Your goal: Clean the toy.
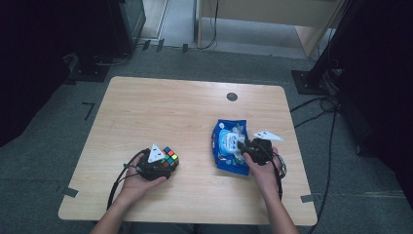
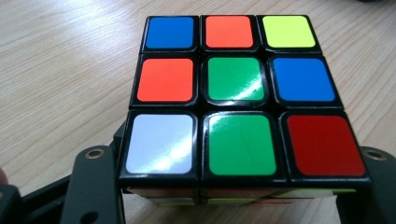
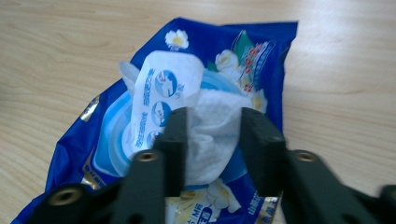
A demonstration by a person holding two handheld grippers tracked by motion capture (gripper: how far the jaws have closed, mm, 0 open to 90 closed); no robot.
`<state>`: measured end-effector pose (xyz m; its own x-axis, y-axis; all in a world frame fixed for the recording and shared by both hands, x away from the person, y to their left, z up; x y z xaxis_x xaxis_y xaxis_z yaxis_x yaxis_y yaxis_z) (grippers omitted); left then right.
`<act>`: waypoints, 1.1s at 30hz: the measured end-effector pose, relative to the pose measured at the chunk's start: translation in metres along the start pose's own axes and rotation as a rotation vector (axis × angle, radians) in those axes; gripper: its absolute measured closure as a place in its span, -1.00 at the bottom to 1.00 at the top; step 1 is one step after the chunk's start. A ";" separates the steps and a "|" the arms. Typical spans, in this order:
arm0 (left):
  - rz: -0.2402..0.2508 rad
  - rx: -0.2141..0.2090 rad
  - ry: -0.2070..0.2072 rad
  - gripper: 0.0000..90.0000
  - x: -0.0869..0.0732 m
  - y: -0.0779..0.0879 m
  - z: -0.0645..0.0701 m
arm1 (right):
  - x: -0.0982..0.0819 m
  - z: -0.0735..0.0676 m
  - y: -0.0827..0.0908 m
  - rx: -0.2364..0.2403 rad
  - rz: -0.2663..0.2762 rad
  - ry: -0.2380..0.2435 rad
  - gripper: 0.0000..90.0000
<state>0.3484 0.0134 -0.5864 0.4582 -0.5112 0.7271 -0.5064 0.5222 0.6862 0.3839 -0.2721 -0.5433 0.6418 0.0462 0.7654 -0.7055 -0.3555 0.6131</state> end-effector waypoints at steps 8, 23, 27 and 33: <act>0.000 0.001 0.000 -0.25 0.000 0.000 0.000 | 0.041 -0.012 0.036 -0.009 0.227 0.028 1.00; -0.001 0.001 0.000 -0.25 0.000 0.000 0.000 | 0.048 0.004 0.038 -0.025 0.244 -0.009 0.58; 0.000 0.001 0.002 -0.25 0.000 0.000 0.000 | 0.057 0.013 0.031 -0.054 0.232 -0.026 0.50; 0.001 0.000 0.006 -0.25 0.000 0.000 0.000 | 0.050 0.020 0.006 -0.004 0.152 -0.106 0.22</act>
Point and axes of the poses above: each handheld gripper's, and its own axes: y roughly backward along the jaws, x roughly out of its top, z roughly to its right, the point moved 10 cm from there along -y, roughly forward along the jaws, and after that the axes turned 1 degree about -y, right-handed, at the moved point
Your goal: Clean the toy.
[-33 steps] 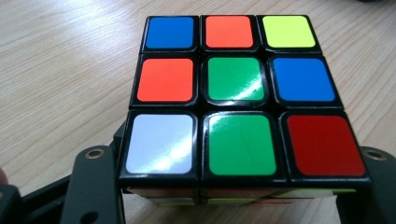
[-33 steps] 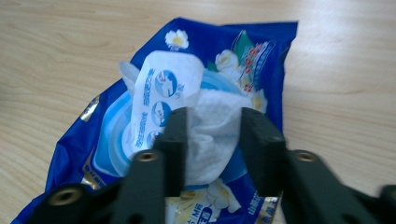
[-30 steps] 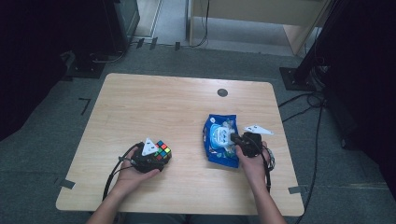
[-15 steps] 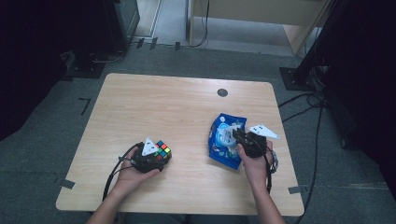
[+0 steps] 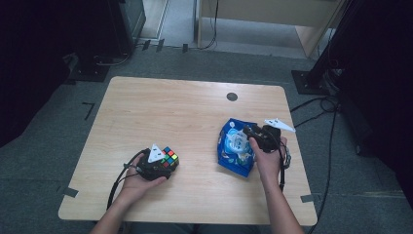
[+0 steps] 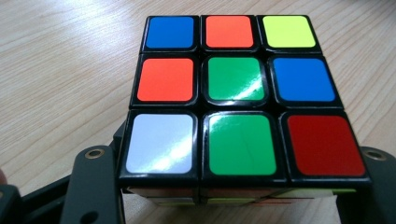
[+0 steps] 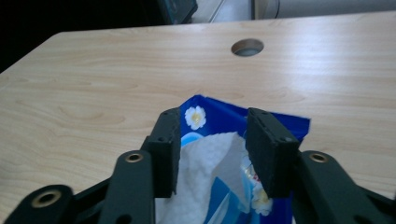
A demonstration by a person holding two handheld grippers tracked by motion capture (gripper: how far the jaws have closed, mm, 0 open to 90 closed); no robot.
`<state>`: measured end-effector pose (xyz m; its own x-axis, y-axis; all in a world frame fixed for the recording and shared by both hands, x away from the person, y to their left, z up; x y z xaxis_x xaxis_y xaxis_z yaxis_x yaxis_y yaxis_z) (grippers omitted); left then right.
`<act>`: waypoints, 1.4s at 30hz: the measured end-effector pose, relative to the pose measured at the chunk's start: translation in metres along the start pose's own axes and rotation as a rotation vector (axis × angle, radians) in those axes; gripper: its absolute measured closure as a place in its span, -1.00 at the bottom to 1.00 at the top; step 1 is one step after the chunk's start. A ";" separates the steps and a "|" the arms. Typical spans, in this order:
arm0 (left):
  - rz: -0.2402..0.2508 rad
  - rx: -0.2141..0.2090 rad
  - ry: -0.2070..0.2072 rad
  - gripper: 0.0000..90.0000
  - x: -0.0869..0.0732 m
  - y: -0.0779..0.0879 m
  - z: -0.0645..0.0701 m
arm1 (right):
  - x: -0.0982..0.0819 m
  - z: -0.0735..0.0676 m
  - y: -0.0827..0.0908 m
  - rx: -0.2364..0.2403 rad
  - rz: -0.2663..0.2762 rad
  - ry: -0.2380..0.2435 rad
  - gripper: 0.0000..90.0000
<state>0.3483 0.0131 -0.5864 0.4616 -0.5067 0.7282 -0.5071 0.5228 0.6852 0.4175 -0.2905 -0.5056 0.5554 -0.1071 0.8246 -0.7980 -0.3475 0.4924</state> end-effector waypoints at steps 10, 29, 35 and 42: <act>-0.002 0.001 -0.003 -0.25 0.000 0.000 0.000 | -0.029 -0.010 -0.014 0.035 -0.120 0.033 0.22; 0.001 0.001 0.000 -0.25 0.000 0.000 0.000 | -0.002 -0.030 0.009 0.008 0.031 0.233 0.98; -0.001 0.001 -0.001 -0.25 0.000 0.000 0.000 | 0.047 -0.049 0.048 0.032 0.252 0.267 0.98; -0.002 0.002 -0.001 -0.25 0.000 0.000 0.000 | 0.050 -0.077 0.059 0.083 0.269 0.310 0.98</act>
Point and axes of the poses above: each handheld gripper's, and its own axes: y roughly backward along the jaws, x roughly out of its top, z roughly to its right, the point moved 10 cm from there along -y, roughly forward along the jaws, and after that the axes turned 1 degree about -y, right-handed, at the moved point
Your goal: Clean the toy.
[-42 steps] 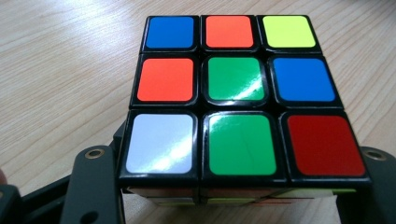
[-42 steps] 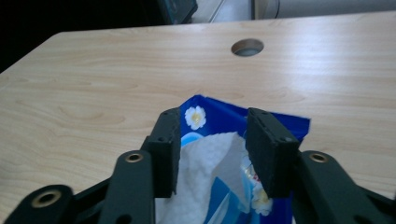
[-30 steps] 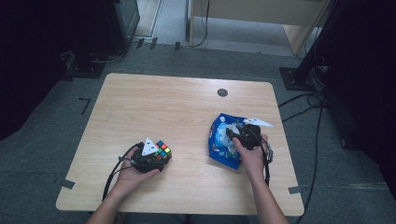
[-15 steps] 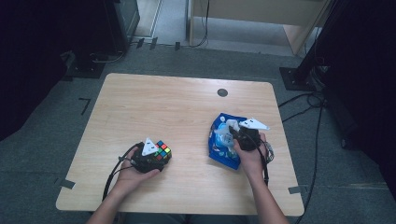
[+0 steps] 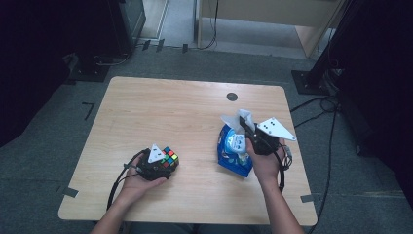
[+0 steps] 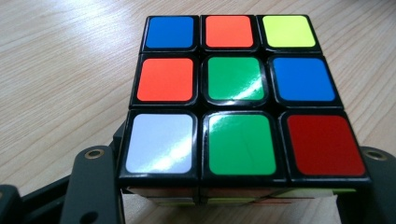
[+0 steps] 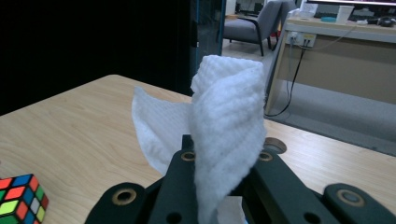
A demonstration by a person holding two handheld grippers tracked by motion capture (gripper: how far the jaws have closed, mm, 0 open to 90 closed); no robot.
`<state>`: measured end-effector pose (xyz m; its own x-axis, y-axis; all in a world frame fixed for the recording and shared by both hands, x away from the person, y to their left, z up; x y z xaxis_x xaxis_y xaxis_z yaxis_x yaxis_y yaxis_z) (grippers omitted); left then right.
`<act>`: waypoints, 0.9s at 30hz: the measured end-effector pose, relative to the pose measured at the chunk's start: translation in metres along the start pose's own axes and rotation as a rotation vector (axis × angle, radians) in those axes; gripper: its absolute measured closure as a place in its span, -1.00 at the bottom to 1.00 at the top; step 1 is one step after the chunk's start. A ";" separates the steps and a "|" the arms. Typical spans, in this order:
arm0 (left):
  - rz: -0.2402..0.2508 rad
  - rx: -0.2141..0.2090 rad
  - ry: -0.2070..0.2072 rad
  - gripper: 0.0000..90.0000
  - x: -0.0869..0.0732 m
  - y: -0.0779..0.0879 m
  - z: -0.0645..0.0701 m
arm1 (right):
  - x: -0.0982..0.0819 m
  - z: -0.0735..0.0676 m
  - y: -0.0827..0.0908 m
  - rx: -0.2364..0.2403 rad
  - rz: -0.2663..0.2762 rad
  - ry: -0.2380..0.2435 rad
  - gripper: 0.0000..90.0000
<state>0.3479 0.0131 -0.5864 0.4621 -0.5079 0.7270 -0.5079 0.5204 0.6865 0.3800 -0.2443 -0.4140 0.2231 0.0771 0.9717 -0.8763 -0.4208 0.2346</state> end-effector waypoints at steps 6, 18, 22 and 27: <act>0.001 0.009 -0.001 -0.25 0.001 0.000 0.000 | -0.003 -0.015 -0.002 0.031 0.002 0.000 0.98; 0.059 0.021 -0.030 -0.24 0.021 0.007 0.011 | -0.018 -0.055 0.010 0.138 0.009 -0.039 0.97; 0.115 -0.035 -0.075 -0.24 0.045 0.017 0.028 | -0.021 -0.067 0.014 0.176 0.004 -0.061 0.97; 0.159 -0.106 -0.143 -0.24 0.069 0.030 0.057 | -0.024 -0.100 0.017 0.255 -0.021 -0.008 0.96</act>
Point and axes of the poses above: each handheld gripper's, and its own axes: y roughly backward along the jaws, x roughly out of its top, z roughly to its right, the point moved 10 cm from there along -y, roughly forward along the jaws, and after that the axes turned 1 degree about -y, right-handed, at the moved point
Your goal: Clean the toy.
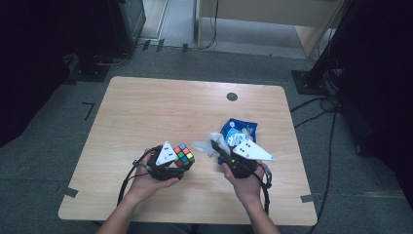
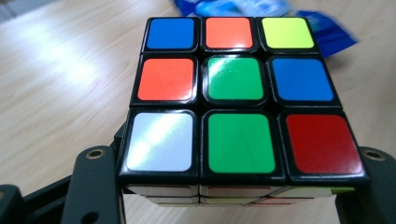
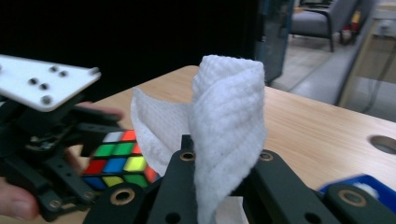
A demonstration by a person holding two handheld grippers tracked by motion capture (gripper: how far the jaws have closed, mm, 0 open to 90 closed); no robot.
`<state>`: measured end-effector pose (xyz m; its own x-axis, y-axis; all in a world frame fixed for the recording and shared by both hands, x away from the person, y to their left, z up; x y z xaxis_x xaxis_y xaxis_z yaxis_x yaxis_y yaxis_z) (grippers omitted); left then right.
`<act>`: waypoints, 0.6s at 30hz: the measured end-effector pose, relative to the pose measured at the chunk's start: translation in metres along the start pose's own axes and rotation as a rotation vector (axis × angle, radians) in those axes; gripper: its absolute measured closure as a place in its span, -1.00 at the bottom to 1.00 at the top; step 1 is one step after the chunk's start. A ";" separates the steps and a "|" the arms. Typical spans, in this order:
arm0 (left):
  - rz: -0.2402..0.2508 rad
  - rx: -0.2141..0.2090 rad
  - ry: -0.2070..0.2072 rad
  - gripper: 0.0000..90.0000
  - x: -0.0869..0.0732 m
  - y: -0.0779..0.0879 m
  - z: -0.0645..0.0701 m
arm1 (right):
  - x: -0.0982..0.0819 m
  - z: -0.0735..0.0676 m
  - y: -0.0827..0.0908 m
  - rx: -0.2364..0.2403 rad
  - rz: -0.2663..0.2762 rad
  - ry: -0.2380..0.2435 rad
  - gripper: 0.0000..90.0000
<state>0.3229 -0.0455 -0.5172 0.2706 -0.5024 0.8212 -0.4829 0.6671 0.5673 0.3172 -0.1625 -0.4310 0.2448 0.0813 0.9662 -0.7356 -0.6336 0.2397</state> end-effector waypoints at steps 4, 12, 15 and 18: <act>0.005 -0.018 -0.027 -0.24 0.011 0.003 0.016 | -0.004 -0.033 -0.008 0.071 -0.024 0.051 0.96; -0.003 -0.016 -0.051 -0.24 0.015 0.011 0.027 | -0.020 -0.074 -0.025 0.131 -0.071 0.135 0.95; -0.001 -0.016 -0.053 -0.24 0.015 0.012 0.027 | -0.021 -0.081 -0.026 0.171 -0.082 0.111 0.95; 0.005 -0.010 -0.064 -0.24 0.017 0.012 0.029 | -0.022 -0.087 -0.026 0.181 -0.090 0.118 0.95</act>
<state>0.2971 -0.0619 -0.4985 0.2142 -0.5335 0.8182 -0.4758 0.6746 0.5644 0.2758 -0.0811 -0.4500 0.2205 0.2262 0.9488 -0.5863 -0.7466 0.3143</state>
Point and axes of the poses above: each handheld gripper's, and its own axes: y roughly backward along the jaws, x roughly out of its top, z roughly to its right, the point moved 10 cm from there along -y, roughly forward along the jaws, and after that the axes turned 1 degree about -y, right-handed, at the moved point
